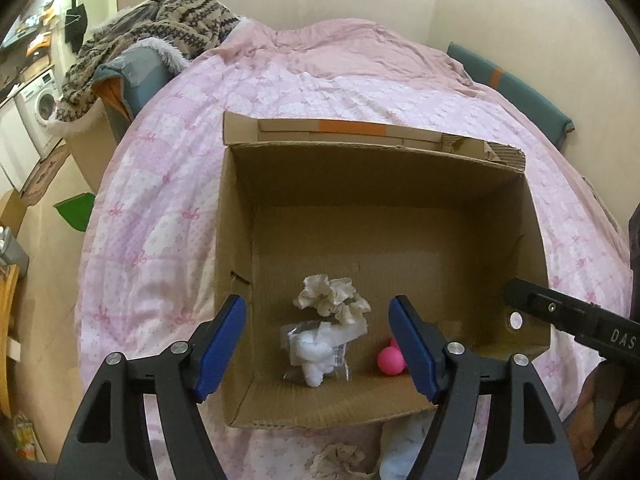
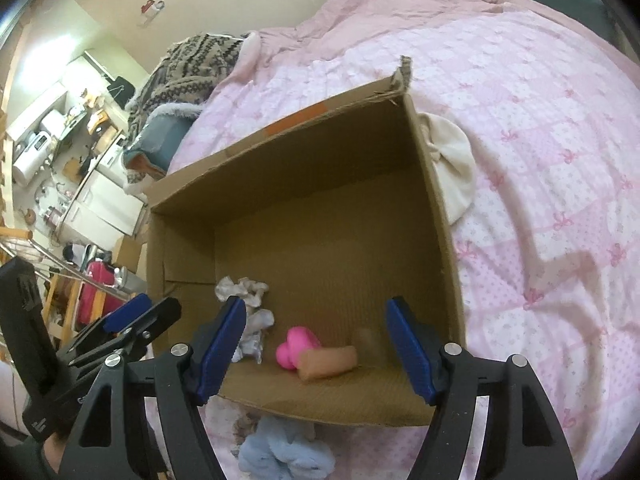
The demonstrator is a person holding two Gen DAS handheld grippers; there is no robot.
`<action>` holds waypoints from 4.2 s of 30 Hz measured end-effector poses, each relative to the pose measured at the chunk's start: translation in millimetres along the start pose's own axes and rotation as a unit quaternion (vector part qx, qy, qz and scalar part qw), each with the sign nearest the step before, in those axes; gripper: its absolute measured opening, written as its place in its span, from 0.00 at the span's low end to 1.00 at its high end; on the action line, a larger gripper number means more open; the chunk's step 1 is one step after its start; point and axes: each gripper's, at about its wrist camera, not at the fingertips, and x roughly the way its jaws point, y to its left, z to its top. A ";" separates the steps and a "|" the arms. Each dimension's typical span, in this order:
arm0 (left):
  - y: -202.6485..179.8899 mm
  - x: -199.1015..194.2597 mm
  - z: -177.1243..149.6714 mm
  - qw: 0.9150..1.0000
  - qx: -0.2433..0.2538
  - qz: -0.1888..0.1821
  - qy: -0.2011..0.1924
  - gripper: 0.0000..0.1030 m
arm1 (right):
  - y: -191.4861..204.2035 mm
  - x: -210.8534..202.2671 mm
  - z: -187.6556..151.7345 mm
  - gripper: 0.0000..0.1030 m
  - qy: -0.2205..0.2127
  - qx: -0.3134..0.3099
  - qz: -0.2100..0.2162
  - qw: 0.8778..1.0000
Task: Organize soft objects
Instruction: 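Withdraw both open tools from the box toward the remaining scrunchies, then grasp the blue fluffy scrunchie with the right tool while the left tool grasps the beige lace scrunchie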
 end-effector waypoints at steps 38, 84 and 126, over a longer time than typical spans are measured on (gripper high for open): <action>26.4 -76.8 -66.1 0.998 -0.053 0.015 0.014 0.70 | -2.7 -58.6 -59.1 0.74 -0.006 0.047 0.029 0.998; 40.6 -21.0 -88.7 0.983 -0.131 0.015 0.124 0.70 | 37.5 77.0 -114.7 0.44 0.206 -0.025 -0.013 0.978; 6.2 52.3 -138.1 0.973 -0.087 0.029 0.213 0.13 | 10.8 9.4 -109.1 0.24 0.135 0.030 -0.020 0.990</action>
